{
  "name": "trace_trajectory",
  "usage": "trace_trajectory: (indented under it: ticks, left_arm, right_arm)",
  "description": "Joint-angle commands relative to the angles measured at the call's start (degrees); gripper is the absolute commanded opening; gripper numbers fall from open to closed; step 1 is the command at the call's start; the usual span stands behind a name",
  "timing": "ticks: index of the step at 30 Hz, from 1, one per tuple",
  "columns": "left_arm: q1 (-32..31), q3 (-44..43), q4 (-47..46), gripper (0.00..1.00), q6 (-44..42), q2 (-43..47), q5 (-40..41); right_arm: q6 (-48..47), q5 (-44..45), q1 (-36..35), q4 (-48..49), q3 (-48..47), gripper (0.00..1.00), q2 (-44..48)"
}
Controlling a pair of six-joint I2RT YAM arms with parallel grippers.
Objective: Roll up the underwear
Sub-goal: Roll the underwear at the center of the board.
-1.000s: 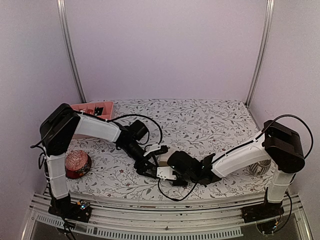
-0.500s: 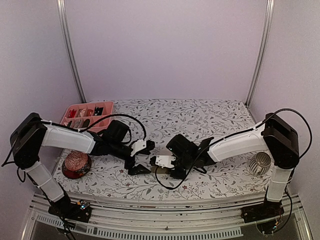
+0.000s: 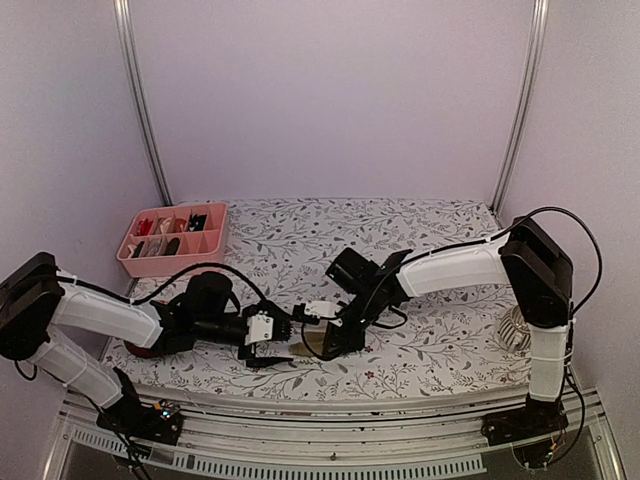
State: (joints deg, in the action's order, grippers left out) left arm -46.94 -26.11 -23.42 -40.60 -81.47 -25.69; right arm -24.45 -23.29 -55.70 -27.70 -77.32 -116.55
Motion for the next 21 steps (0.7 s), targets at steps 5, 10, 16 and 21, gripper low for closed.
trace_trajectory:
  ticks: [5, 10, 16, 21]
  left_arm:
    - [-9.7, 4.7, -16.1, 0.82, -8.3, -6.5, 18.6]
    - [-13.3, 5.4, -23.2, 0.73, -11.3, -13.3, 26.4]
    - [-16.8, 7.1, -31.8, 0.66, -14.9, -18.4, 32.4]
    - [-19.1, 8.8, -33.8, 0.61, -17.6, -19.9, 32.6]
  right_arm:
    - [2.3, -10.1, 1.0, -9.9, -0.4, 0.25, -5.3]
    - [2.1, -11.5, 1.4, -10.3, -0.6, 0.24, -6.4]
    - [1.8, -11.7, 1.7, -10.3, -1.1, 0.24, -7.3]
    - [1.9, -11.5, 2.1, -10.2, -1.1, 0.24, -7.0]
